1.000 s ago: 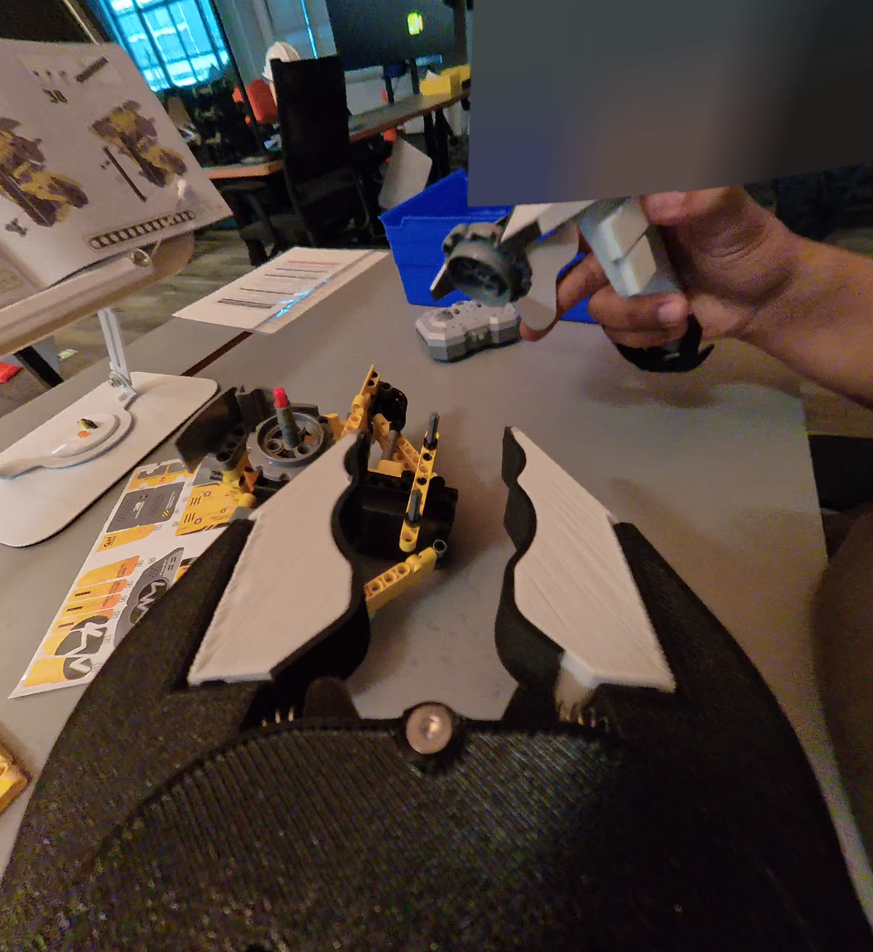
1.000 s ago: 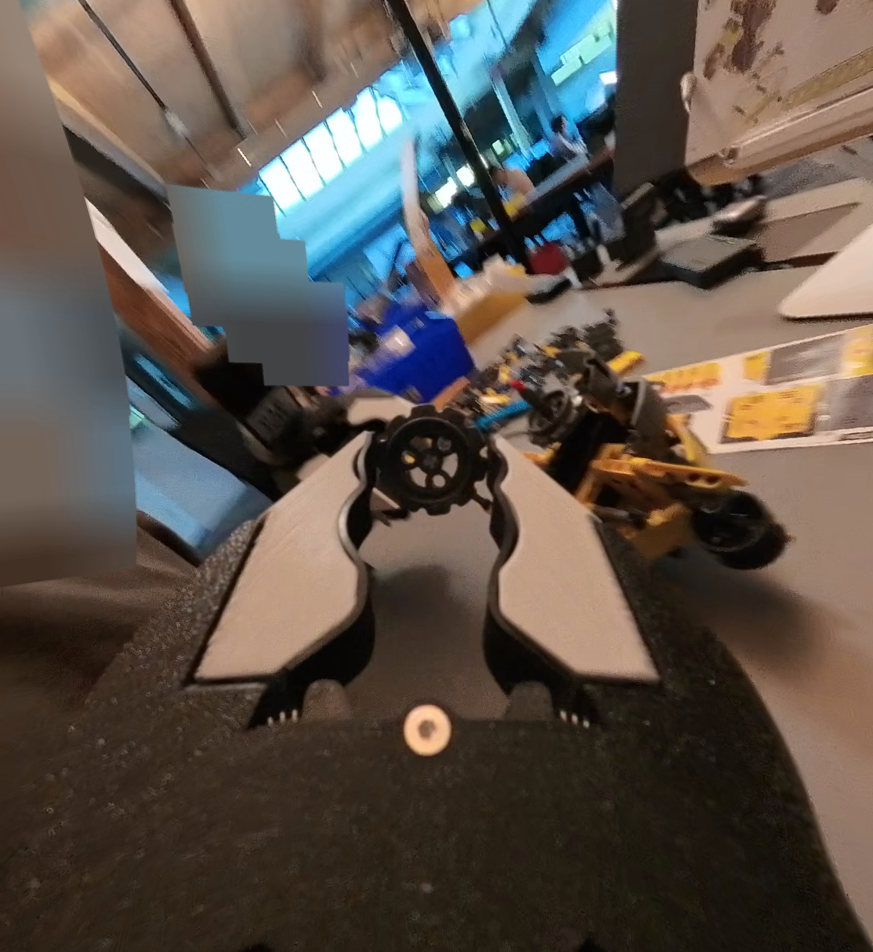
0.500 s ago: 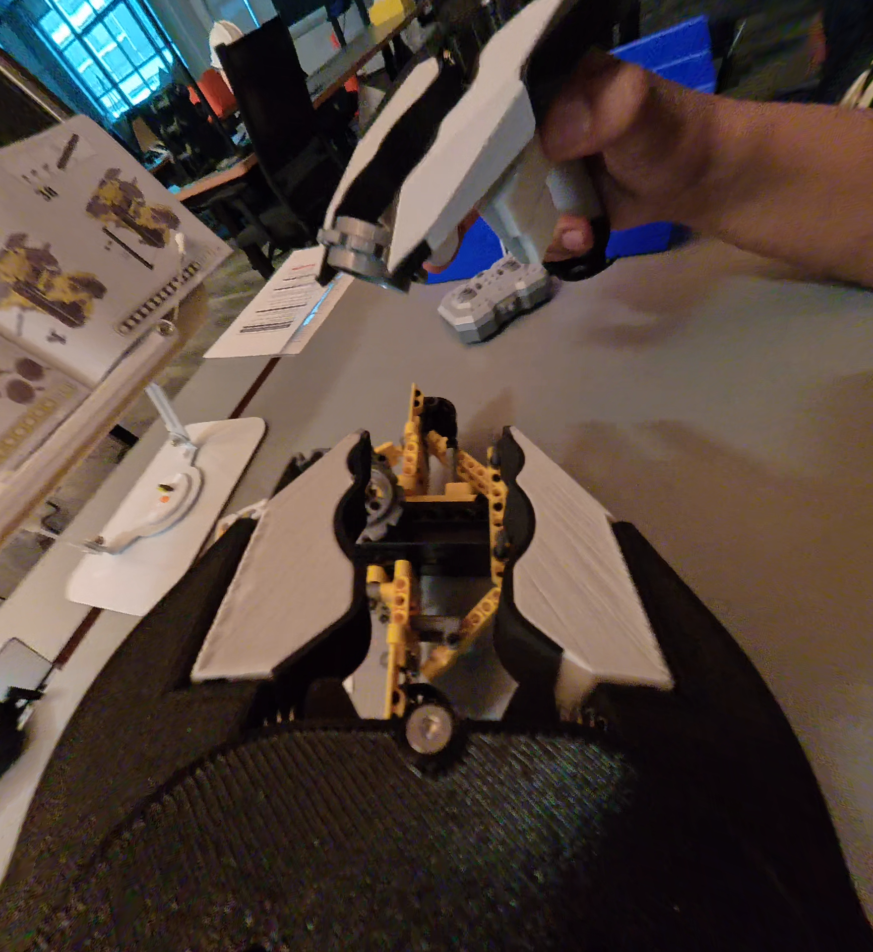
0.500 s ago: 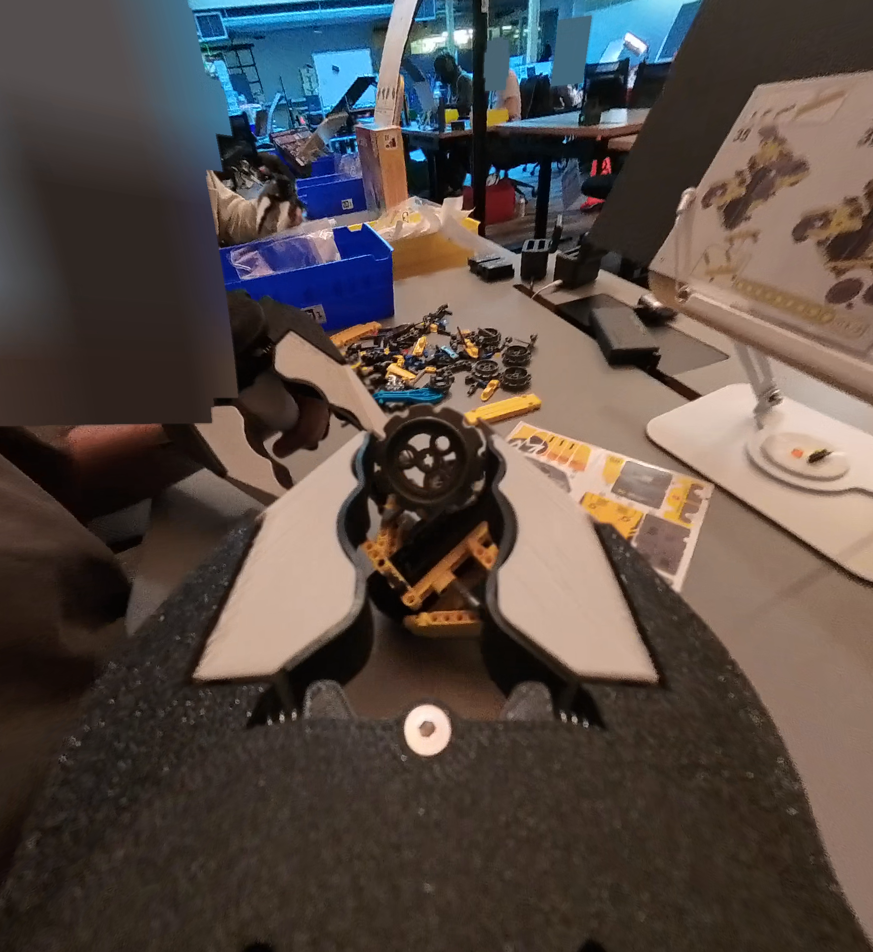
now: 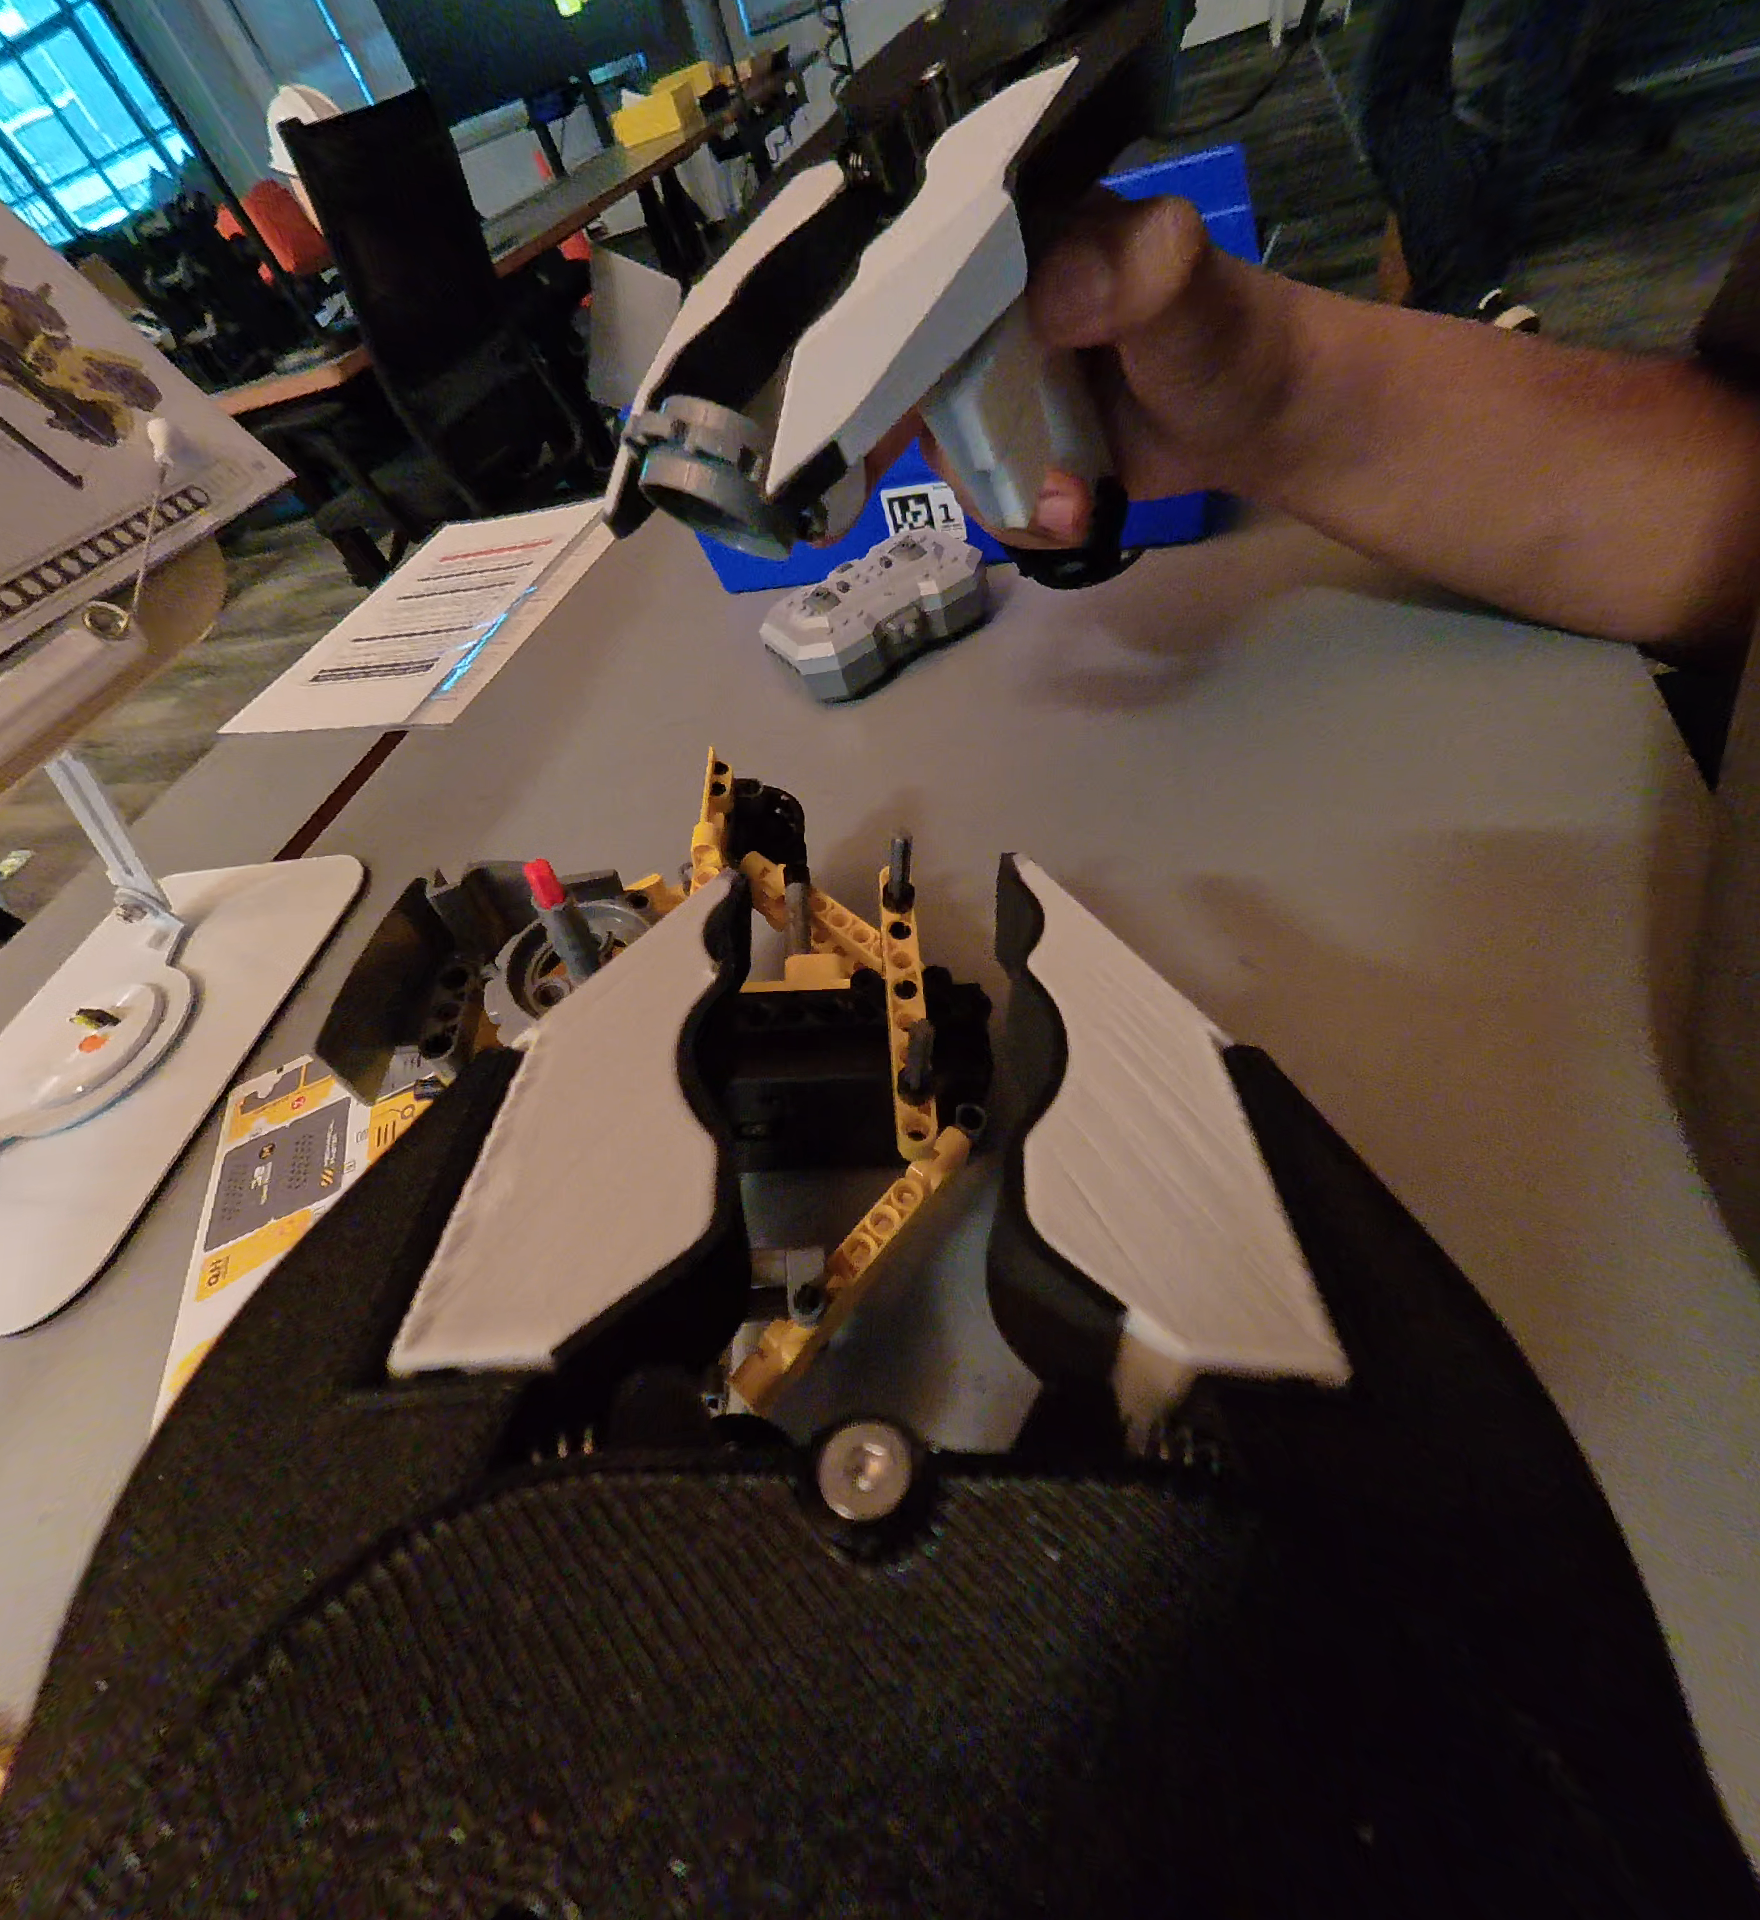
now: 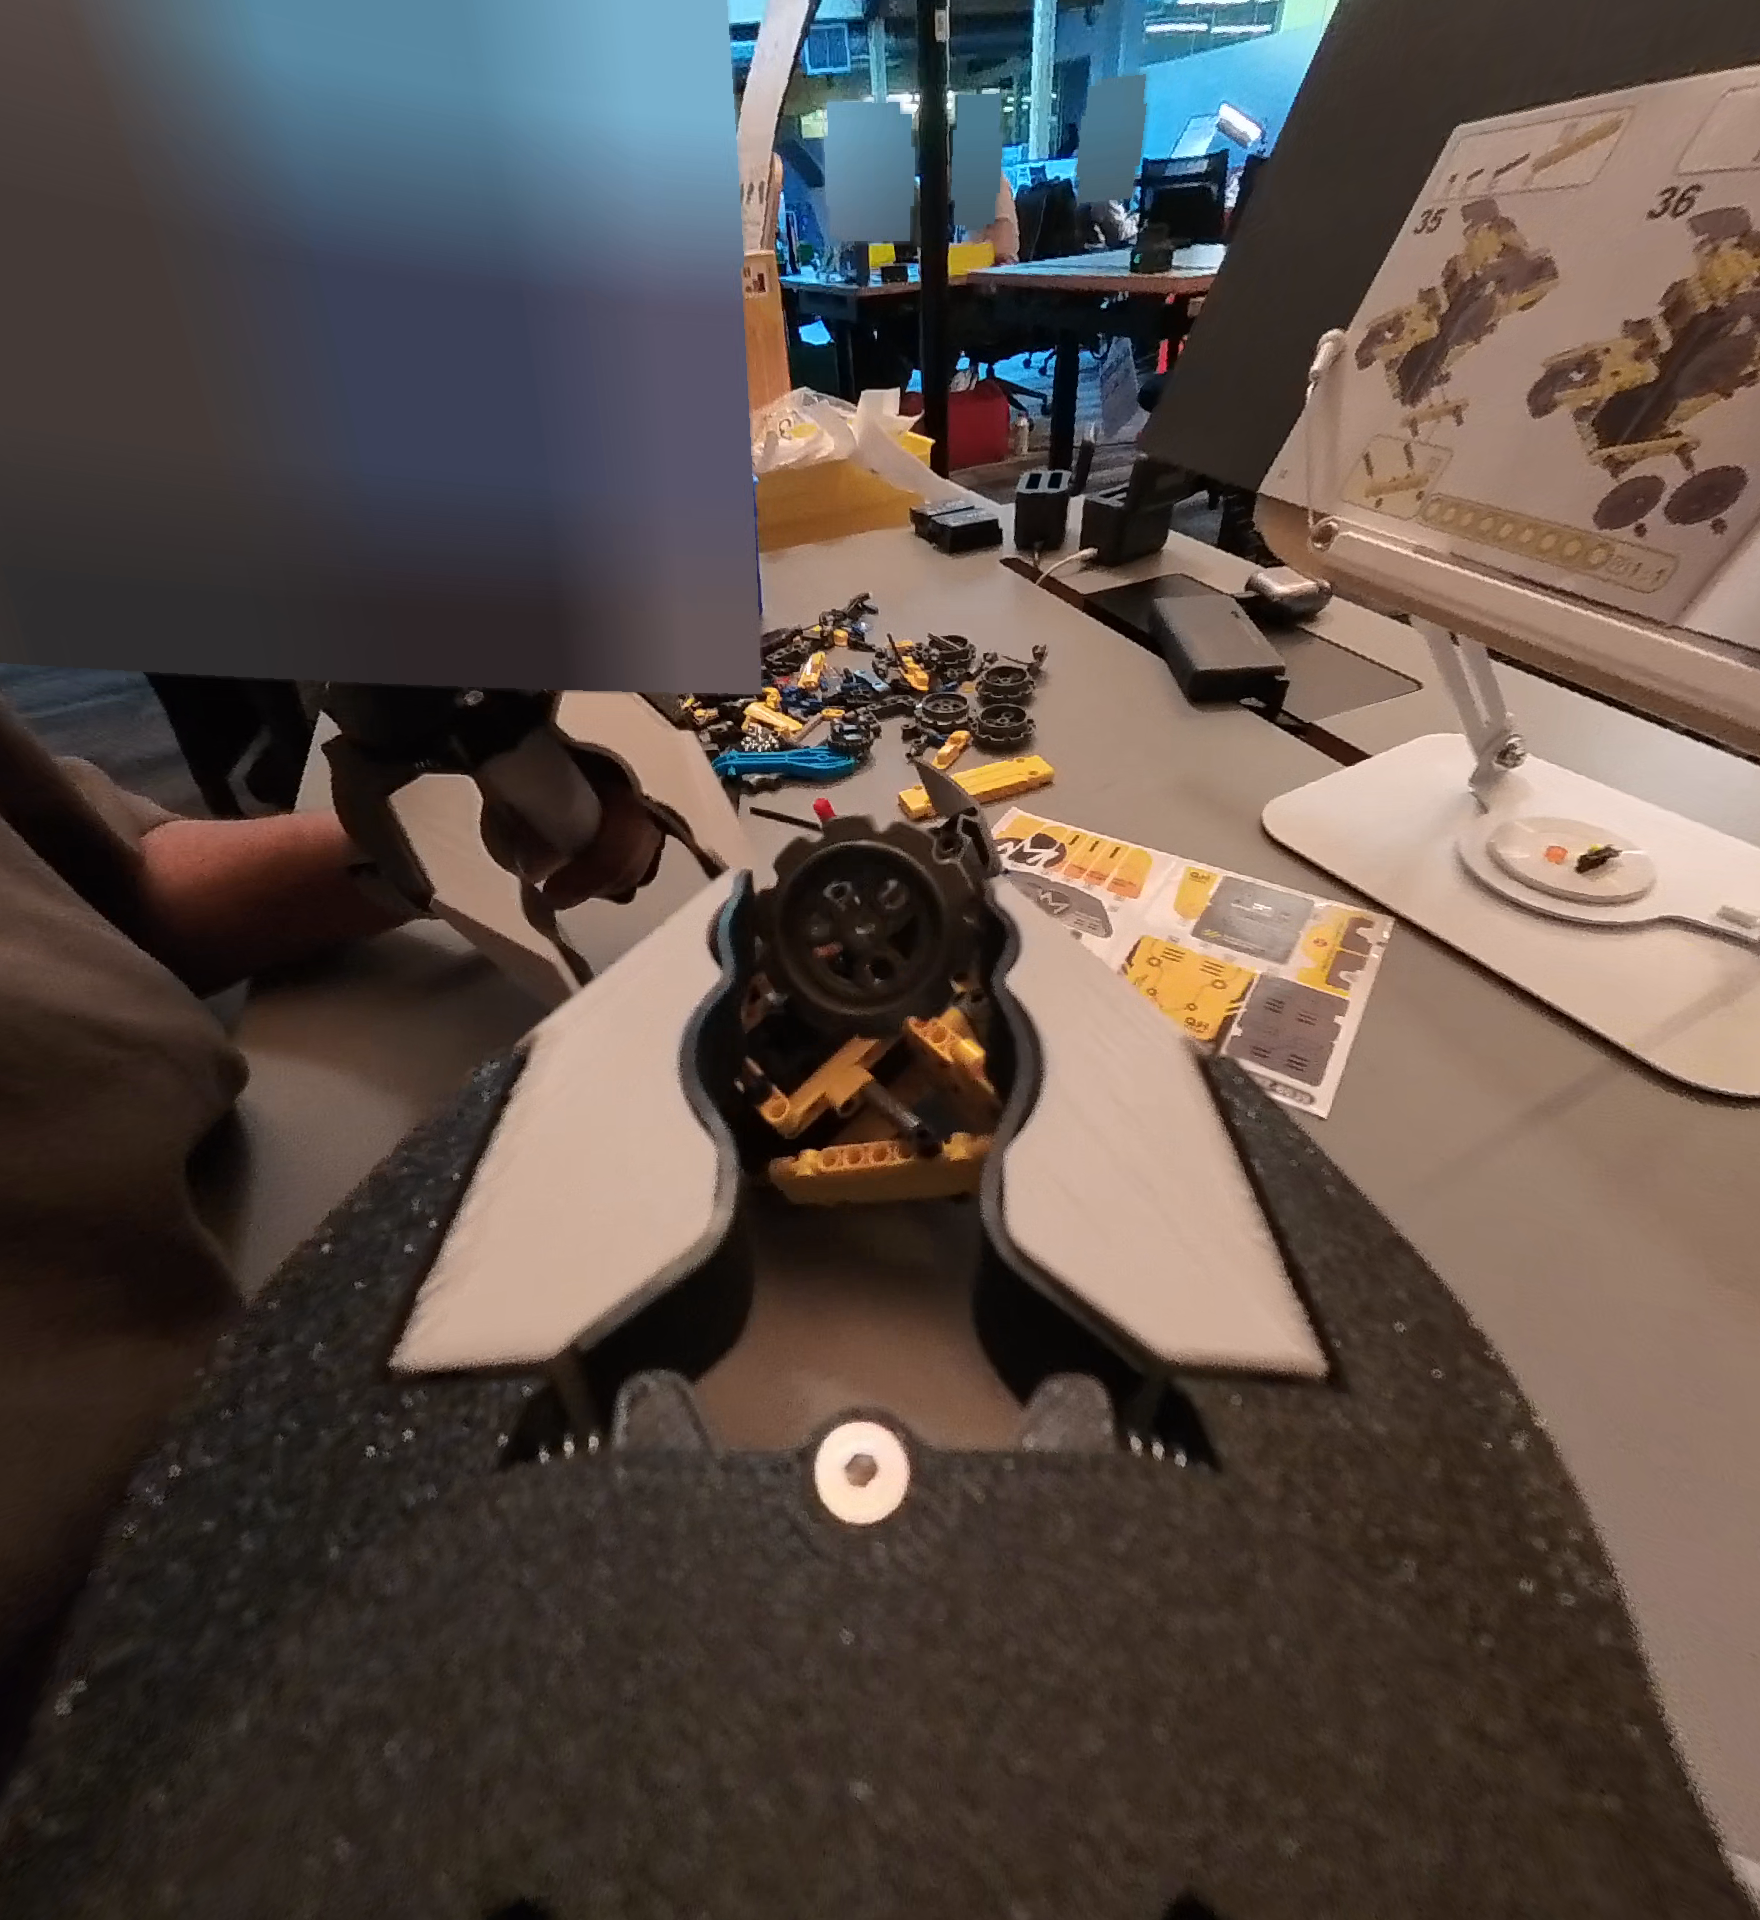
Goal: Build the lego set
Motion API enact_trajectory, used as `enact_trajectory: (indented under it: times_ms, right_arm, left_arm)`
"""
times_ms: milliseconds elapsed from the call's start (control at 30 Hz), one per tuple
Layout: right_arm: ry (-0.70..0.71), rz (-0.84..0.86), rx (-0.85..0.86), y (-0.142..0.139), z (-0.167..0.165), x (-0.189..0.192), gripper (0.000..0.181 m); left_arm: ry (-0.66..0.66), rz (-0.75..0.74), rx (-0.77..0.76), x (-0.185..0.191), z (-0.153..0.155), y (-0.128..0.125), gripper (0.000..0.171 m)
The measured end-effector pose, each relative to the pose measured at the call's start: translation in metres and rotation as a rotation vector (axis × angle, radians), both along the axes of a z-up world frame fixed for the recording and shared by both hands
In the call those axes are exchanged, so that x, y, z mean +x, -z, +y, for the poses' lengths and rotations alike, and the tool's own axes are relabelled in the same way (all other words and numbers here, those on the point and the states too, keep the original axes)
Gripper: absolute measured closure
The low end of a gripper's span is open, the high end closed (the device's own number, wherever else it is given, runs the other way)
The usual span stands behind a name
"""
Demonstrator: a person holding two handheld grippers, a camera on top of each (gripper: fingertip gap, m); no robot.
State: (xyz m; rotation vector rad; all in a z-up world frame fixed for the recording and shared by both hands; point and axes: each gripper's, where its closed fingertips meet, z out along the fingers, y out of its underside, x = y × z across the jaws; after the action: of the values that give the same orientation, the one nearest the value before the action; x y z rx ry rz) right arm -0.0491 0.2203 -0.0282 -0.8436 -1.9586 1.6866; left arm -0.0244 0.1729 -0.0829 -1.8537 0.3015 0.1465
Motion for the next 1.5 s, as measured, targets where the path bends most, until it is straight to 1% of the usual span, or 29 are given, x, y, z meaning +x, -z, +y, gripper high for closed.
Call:
enact_trajectory:
  times_ms: [133, 433, 600, 833, 1500]
  right_arm:
    - [0.004, -0.001, 0.048, 0.007, -0.004, 0.000, 0.140]
    - [-0.001, -0.015, 0.019, 0.004, -0.004, 0.001, 0.140]
    - [-0.006, -0.013, 0.047, 0.008, -0.007, 0.002, 0.140]
    - [-0.007, -0.017, 0.067, 0.011, -0.008, 0.003, 0.139]
    - [-0.016, -0.027, 0.089, 0.016, -0.011, 0.003, 0.139]
  left_arm:
    - [0.002, -0.017, -0.005, 0.001, 0.001, 0.004, 0.126]
    - [-0.016, -0.045, 0.007, -0.004, 0.001, 0.005, 0.127]
    - [-0.005, -0.063, 0.001, -0.001, 0.004, 0.009, 0.127]
    - [-0.009, -0.059, -0.022, 0.000, 0.008, 0.017, 0.126]
    - [-0.026, -0.064, -0.044, -0.005, 0.009, 0.024, 0.127]
